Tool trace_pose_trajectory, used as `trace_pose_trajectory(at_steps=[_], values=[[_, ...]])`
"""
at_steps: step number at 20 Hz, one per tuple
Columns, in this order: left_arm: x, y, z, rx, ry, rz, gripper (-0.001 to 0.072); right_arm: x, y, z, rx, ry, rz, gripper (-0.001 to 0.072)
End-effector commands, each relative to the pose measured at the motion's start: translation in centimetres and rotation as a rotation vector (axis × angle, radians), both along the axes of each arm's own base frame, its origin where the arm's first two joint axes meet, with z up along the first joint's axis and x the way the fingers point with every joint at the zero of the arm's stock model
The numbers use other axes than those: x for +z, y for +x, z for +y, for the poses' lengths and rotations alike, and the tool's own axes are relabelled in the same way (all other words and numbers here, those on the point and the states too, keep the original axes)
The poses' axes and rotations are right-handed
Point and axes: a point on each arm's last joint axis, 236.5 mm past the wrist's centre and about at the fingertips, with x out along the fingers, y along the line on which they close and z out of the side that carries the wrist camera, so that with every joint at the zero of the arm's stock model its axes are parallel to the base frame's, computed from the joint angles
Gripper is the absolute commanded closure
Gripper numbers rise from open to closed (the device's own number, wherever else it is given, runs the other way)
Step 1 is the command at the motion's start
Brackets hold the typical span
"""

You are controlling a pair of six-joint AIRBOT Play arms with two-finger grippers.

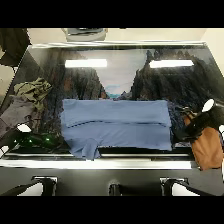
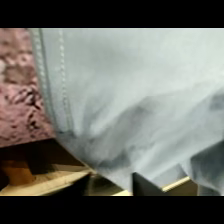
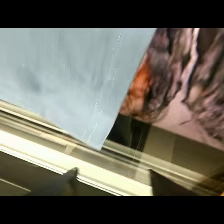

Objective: Fold the shirts.

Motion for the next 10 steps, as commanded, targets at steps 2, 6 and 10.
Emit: trace_pose_trajectory(at_steps=[2, 6, 10], values=[[-1.3, 1.5, 0.1, 0.059, 0.058, -0.055, 0.0602, -1.6, -1.4, 1.8, -0.028, 0.042, -0.02, 0.0085], [-1.5, 1.8, 0.0, 0.05, 0.069, -0.074, 0.0672, -3.7, -1.3, 3.1, -0.088, 0.071, -0.053, 0.0084], [-1.5, 1.8, 0.0, 0.041, 0.068, -0.081, 0.0672, -4.9, -0.3, 3.3, -0.176, 0.053, -0.094, 0.0088]])
